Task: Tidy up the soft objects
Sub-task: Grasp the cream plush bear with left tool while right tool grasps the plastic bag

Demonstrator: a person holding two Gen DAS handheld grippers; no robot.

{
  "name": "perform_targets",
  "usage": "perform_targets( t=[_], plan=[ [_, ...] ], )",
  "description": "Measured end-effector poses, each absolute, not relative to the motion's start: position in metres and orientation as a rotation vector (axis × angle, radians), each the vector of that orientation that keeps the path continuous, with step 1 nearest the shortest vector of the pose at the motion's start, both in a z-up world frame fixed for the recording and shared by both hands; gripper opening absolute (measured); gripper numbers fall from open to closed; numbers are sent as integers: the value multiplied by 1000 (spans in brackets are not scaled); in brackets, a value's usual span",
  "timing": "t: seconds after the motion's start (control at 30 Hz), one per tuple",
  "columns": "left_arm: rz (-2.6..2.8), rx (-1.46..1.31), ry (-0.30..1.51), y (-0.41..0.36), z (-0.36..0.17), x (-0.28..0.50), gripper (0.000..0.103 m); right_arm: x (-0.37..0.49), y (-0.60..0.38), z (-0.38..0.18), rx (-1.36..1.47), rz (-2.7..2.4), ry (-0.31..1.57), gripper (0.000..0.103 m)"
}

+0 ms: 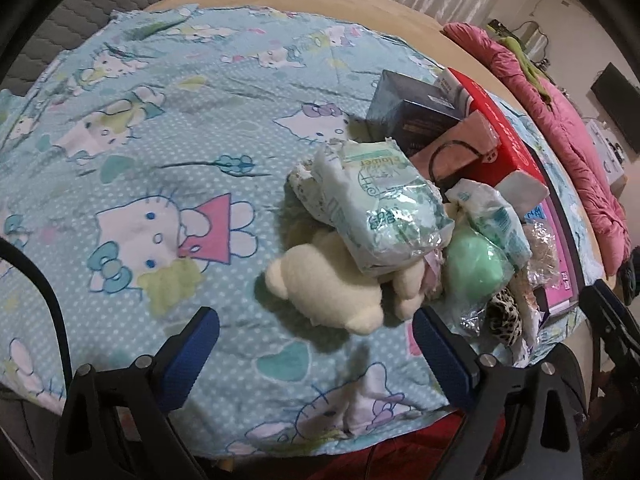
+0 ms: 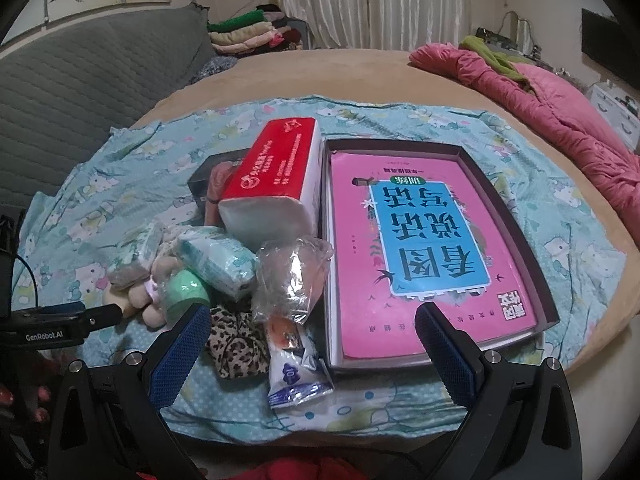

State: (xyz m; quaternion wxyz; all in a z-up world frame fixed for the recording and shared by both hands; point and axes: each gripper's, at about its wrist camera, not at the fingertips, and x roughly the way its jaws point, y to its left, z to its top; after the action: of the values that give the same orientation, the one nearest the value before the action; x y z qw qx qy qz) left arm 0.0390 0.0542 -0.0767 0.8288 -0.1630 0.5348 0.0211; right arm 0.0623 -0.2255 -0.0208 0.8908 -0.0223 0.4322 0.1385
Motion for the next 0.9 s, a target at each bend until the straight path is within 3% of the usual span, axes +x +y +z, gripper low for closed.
perform_targets(
  t=[0.3,0.57,0.77,0.9],
  plan=[
    [-13,-354,1110,54,-82,49,82,84,-209,-39,-143,244,897,102],
    [-58,-368,1092,54,-84,53,76,98,-196,-48,-226,240,871,99],
    [-68,-398,1093,57,-88,56,72,100,-185,-51,-285,259,848,86],
    [-77,-423,1093,59,-91,56,66,98,-176,-55,-336,291,845,67]
  ],
)
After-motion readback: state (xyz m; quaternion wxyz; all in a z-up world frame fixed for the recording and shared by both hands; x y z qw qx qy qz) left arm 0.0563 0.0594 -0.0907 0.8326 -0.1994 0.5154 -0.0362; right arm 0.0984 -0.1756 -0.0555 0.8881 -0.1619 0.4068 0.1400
